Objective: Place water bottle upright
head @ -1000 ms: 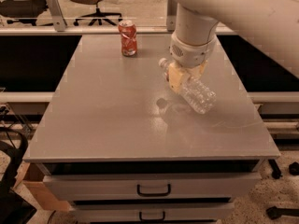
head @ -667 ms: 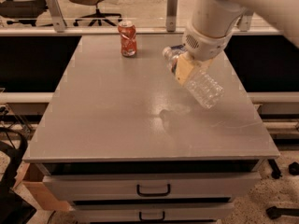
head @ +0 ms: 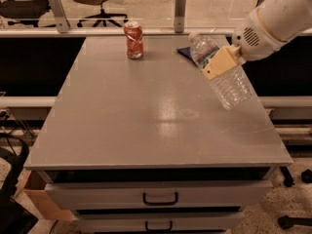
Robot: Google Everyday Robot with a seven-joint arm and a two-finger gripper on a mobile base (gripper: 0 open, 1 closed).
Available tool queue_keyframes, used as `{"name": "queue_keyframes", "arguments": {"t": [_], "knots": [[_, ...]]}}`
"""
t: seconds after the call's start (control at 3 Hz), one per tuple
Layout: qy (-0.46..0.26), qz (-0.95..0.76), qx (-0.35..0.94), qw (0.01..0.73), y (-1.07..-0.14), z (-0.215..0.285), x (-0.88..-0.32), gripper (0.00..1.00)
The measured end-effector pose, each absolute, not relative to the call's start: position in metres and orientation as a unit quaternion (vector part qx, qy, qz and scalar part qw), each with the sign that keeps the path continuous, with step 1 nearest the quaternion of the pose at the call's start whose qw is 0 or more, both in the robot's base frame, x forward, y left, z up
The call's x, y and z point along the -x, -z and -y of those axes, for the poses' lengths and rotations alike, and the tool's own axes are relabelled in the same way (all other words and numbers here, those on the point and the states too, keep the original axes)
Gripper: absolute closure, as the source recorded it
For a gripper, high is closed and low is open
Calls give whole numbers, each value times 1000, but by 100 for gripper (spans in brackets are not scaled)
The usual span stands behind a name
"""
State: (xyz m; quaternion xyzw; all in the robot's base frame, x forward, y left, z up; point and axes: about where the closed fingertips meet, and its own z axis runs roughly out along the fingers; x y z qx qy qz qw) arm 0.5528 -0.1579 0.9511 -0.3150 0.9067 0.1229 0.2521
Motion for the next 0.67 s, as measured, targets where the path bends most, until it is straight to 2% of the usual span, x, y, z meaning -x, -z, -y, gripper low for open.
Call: {"name": "queue_keyframes", "arguments": {"t": [0.67], "knots": [[-238,-856,326,323,-972,167,-542,100]]}}
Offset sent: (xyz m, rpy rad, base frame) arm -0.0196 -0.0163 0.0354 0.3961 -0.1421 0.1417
